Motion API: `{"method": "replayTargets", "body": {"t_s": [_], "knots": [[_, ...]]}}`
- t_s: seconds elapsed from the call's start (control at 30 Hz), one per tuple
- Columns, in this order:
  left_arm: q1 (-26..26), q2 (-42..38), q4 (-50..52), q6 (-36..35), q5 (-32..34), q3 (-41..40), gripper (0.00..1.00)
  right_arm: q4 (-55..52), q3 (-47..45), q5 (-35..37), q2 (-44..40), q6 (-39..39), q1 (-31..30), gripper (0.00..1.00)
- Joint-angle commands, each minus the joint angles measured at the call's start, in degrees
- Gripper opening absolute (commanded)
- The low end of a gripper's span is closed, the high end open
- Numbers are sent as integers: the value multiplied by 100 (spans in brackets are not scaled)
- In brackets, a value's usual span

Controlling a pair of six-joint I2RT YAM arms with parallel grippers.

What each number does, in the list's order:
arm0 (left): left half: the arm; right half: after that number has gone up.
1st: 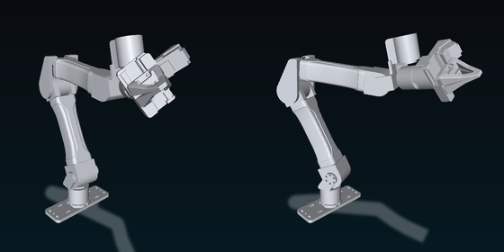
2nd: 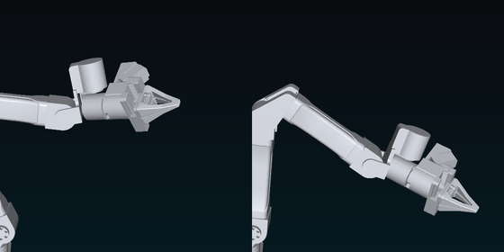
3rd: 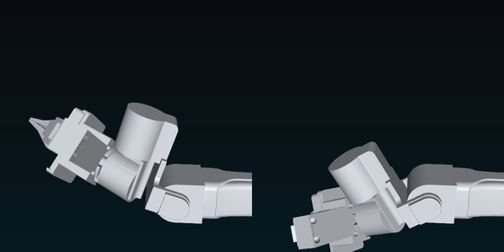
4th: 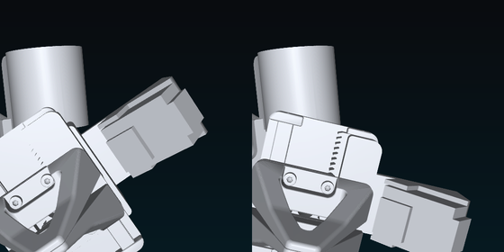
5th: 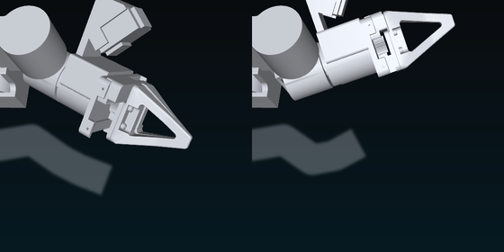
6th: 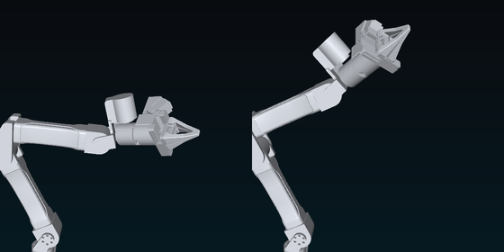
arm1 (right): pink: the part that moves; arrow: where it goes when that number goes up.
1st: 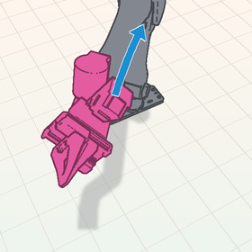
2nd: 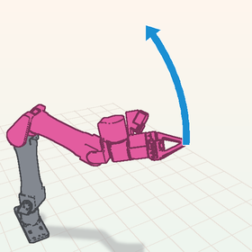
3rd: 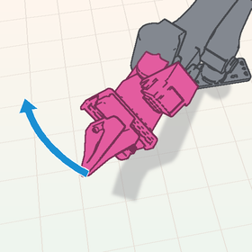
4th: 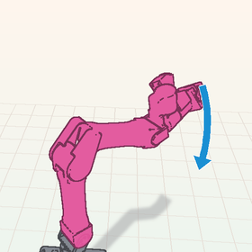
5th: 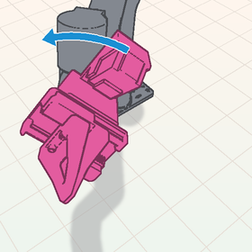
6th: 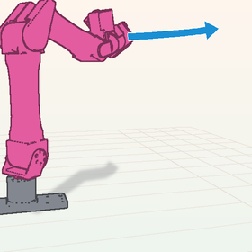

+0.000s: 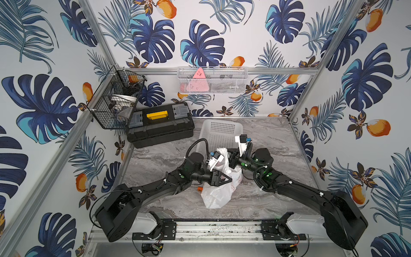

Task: Place the peach into a plastic bag & tie a knot
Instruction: Cross the plastic bag at the center of the board.

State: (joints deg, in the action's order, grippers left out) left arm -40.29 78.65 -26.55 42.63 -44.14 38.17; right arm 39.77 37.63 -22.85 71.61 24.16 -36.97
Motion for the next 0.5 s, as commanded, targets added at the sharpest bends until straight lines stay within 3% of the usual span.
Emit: {"method": "replayTargets", "body": {"t_s": [0.0,0.1,0.3,0.47], "knots": [[-106,195,-1715,759,398,-152,48,-383,1,-439,-176,-123,162,0],[-102,164,-1525,592,404,-170,49,-171,-357,-890,-189,108,561,0],[-85,-398,558,-633,423,-21,52,483,-870,-1658,74,39,866,0],[-9,-966,2373,-1411,215,345,54,791,-890,-1852,232,141,937,0]]}}
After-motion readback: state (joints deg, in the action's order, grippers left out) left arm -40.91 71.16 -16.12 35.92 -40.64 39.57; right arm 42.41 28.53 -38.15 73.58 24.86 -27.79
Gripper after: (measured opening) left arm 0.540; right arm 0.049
